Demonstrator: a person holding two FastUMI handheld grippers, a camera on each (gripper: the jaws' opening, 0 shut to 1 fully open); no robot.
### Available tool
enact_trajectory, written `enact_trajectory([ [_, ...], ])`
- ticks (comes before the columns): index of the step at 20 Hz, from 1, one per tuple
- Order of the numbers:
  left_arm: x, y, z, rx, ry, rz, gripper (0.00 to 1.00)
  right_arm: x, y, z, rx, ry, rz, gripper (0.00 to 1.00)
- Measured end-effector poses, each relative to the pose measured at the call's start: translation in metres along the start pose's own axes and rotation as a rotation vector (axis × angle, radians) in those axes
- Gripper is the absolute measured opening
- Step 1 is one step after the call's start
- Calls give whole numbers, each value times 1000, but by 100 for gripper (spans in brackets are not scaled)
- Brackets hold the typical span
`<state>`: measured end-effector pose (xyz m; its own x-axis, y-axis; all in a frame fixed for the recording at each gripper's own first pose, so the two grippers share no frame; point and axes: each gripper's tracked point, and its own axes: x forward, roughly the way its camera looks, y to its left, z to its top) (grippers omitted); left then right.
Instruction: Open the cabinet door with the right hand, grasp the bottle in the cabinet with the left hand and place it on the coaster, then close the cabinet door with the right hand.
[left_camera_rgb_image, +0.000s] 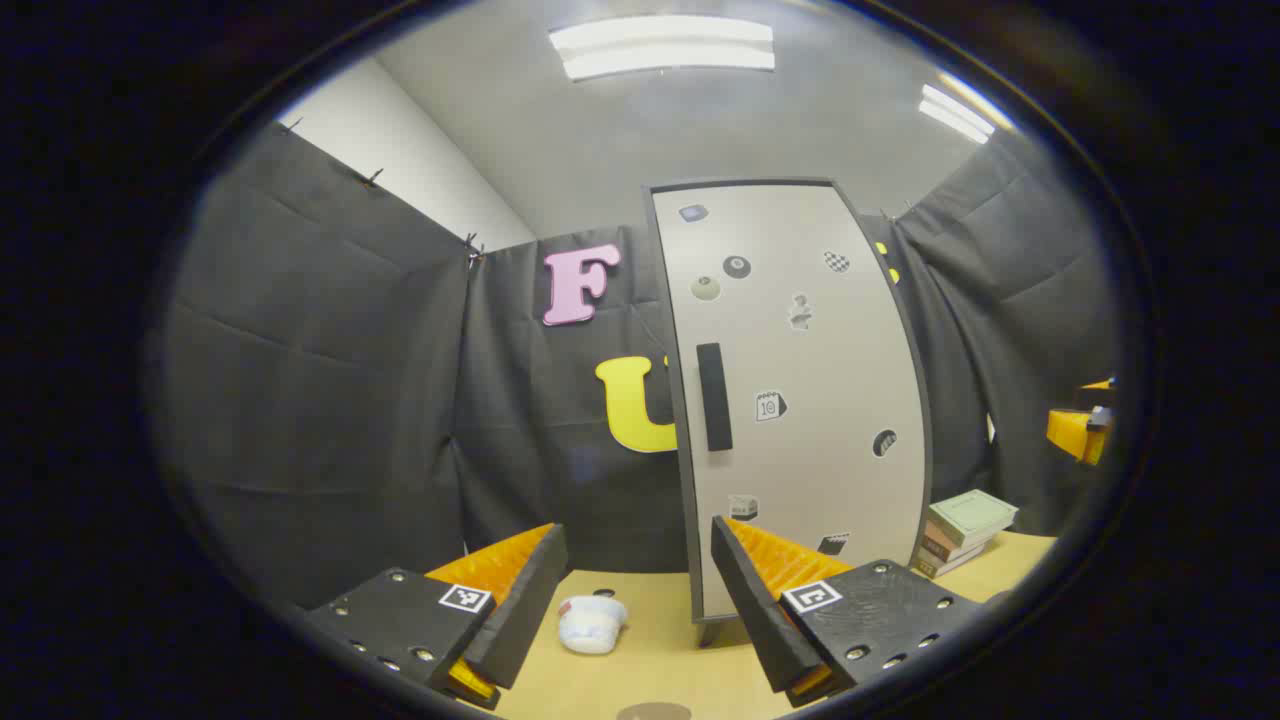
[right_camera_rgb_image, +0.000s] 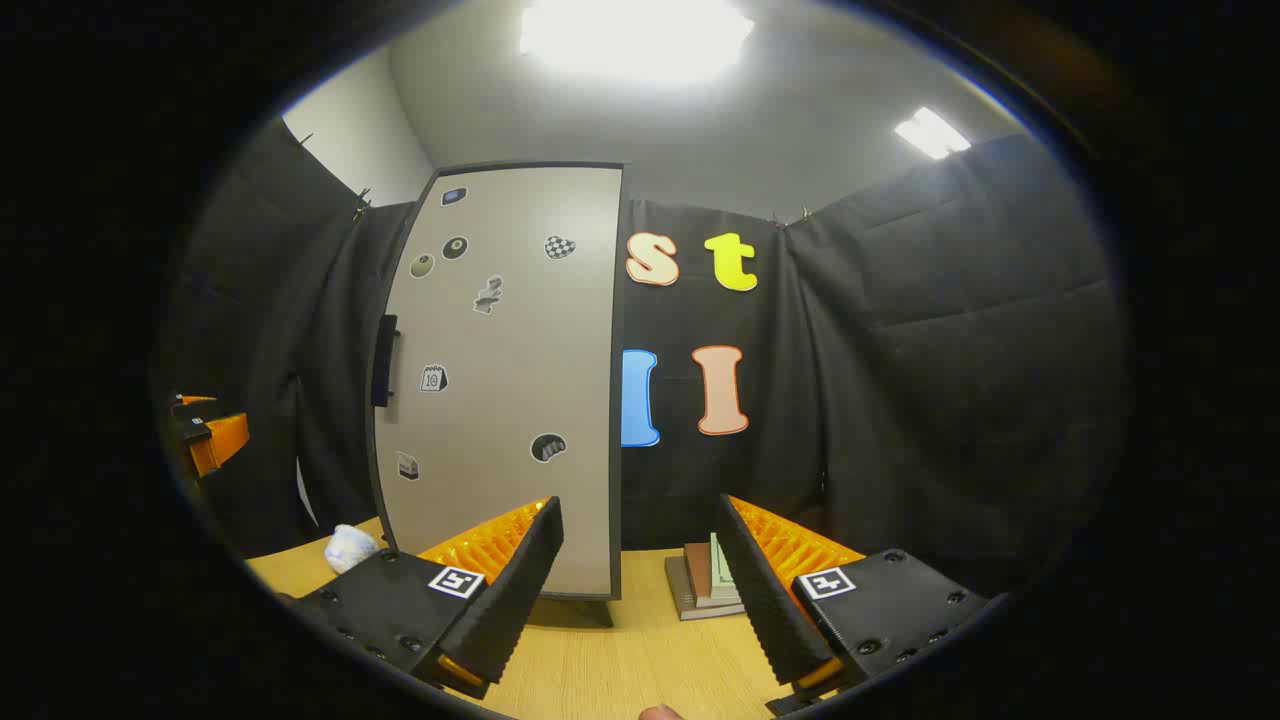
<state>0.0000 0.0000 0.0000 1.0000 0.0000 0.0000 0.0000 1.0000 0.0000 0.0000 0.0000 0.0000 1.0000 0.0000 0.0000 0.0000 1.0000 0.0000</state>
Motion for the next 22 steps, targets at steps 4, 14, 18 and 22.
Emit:
enact_trajectory([
  [4, 2, 2, -7, -2, 18, 3, 89, 3, 0, -1, 4, 12, 2, 98],
  [14, 5, 10, -1, 6, 9, 12, 88, 14, 3, -4, 14, 11, 0, 98],
  [18, 1, 17, 1, 8, 3, 24, 90, 18, 8, -6, 13, 20, 10, 98],
  [22, -8, 32, -1, 14, 11, 50, 88, 29, 21, 2, 5, 23, 35, 98],
])
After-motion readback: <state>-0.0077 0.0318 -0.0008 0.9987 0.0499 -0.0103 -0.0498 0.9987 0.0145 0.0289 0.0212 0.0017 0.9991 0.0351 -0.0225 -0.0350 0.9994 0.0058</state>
